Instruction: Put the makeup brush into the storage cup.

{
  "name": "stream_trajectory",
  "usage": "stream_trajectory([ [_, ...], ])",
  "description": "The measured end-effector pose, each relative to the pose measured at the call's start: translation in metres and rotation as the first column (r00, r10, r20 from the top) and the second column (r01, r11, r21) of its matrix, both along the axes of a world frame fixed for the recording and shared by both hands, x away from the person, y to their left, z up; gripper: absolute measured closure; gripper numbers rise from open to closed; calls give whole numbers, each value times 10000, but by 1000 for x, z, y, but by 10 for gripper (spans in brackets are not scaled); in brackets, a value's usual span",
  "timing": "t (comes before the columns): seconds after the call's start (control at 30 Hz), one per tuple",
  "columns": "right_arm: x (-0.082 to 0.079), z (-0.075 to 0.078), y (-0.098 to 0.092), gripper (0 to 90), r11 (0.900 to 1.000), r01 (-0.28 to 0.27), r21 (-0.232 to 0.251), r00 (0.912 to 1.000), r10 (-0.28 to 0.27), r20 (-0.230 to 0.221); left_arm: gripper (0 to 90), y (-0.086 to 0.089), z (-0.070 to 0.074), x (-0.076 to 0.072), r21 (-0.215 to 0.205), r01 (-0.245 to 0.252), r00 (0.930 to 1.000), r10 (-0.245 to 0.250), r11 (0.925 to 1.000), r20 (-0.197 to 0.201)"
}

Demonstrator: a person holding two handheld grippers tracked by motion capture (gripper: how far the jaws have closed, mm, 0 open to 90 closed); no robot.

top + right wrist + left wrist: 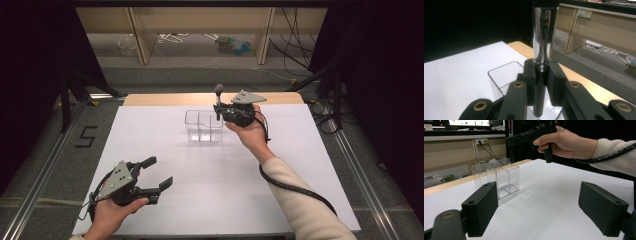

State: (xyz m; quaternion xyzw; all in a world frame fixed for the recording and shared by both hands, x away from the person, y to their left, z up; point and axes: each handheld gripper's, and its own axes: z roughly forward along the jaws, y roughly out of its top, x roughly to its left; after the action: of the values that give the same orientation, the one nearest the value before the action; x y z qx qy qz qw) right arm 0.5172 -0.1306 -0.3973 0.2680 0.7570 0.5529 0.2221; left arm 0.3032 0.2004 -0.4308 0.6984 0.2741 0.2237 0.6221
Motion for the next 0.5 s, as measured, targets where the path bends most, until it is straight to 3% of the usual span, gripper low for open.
stream_trajectory([
  [0.5, 2, -5, 0, 792, 9999, -33, -115, 10000, 32, -46, 158, 0, 0, 0, -22, 24, 10000, -24, 10000, 36],
])
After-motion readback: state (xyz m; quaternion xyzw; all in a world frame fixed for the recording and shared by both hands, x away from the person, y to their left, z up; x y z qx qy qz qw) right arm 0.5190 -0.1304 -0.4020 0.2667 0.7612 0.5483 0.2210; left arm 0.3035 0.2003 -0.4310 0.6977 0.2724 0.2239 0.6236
